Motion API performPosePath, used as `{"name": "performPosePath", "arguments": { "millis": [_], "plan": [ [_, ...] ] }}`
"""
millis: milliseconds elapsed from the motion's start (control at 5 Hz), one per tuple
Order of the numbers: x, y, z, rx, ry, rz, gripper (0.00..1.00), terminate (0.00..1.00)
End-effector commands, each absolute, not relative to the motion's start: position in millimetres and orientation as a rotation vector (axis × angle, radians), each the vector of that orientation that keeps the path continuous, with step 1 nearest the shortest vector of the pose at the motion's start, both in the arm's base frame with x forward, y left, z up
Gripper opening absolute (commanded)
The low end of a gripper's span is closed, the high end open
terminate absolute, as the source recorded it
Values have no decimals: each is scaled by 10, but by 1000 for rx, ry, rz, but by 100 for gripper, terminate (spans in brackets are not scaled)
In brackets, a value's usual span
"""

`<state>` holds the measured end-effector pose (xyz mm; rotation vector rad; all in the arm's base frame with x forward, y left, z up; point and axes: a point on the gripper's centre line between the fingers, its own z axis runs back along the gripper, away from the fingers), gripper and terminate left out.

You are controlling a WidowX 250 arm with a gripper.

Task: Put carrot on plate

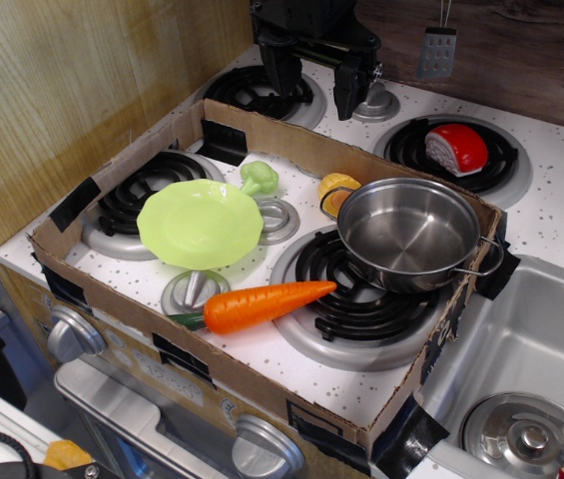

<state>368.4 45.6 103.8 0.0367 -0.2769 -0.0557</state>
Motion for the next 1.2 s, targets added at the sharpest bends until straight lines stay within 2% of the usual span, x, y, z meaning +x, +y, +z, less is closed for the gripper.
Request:
{"name": "performPosePath", "arguments": {
  "millis": [0,200,600,1000],
  "plan": [
    [3684,456,1038,37,-277,-56,100,0],
    [3488,401,1153,88,-313,-59,100,0],
    [3145,331,1280,160,-316,-40,100,0],
    [2652,345,1135,115,-355,-187,100,0]
  ]
}}
